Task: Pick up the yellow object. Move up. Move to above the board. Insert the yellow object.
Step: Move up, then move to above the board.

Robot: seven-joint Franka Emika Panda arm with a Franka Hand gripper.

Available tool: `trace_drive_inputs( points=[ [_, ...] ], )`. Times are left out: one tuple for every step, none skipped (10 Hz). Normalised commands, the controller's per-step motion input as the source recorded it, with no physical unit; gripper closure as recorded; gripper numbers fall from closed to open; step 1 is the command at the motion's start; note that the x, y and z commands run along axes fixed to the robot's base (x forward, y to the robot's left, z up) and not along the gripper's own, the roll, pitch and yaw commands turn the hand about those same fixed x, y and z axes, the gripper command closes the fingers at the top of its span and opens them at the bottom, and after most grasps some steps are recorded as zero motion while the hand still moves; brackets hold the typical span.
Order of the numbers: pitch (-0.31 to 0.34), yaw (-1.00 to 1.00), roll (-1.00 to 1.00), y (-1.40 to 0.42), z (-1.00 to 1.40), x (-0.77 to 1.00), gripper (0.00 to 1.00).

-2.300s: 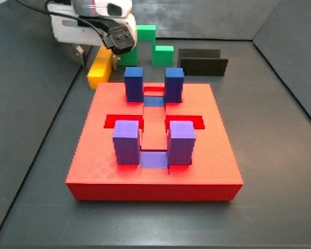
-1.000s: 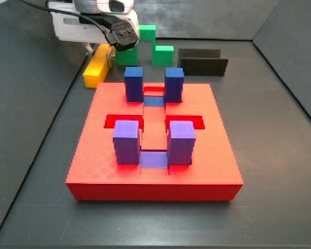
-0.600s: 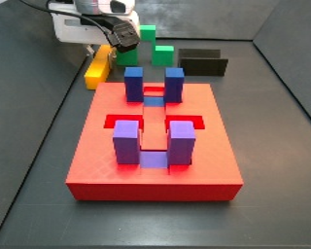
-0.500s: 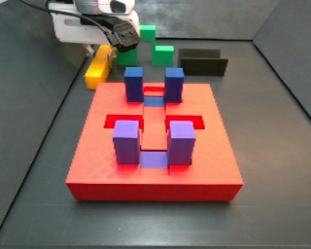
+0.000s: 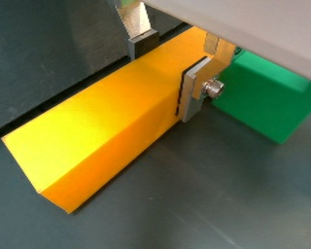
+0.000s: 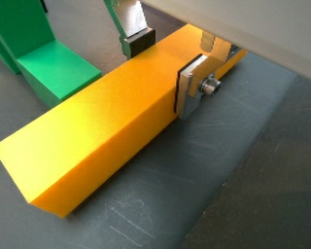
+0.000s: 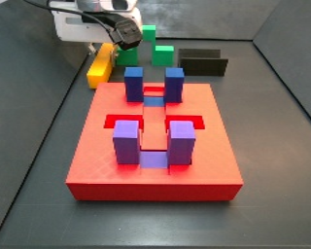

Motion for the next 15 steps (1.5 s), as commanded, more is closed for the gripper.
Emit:
trace_drive_inputs(
  points=[
    [0.027, -0.06, 0.0, -0.01, 0.8, -0.04, 1.0],
    [0.058, -0.07, 0.0, -0.02, 0.7, -0.07, 1.0],
    [0.041, -0.04, 0.01, 0.0, 0.35, -0.03, 1.0],
    [0.0, 0.0, 0.0, 0.0, 1.4, 0.0, 1.0],
    [0.009, 0.02, 0.0, 0.0, 1.4, 0.0, 1.0],
    [0.034, 0.01, 0.0, 0.0, 1.4, -0.03, 1.0],
    [0.016, 0.01, 0.02, 0.0, 1.4, -0.03, 1.0],
    [0.034, 0.0, 0.02, 0.01, 1.4, 0.02, 1.0],
    [0.073, 0.0, 0.02, 0.01, 1.4, 0.03, 1.0],
    [0.076, 0.0, 0.02, 0.0, 1.4, 0.01, 1.0],
    [0.059, 0.0, 0.02, 0.0, 0.71, 0.01, 1.0],
    [0.046, 0.0, 0.01, 0.0, 0.22, 0.03, 1.0],
    [0.197, 0.07, 0.05, -1.4, 0.23, 0.79, 1.0],
    [0.21, 0.07, 0.07, -1.4, 0.22, 0.78, 1.0],
    [0.257, 0.07, 0.1, -1.4, 0.21, 0.82, 1.0]
  ],
)
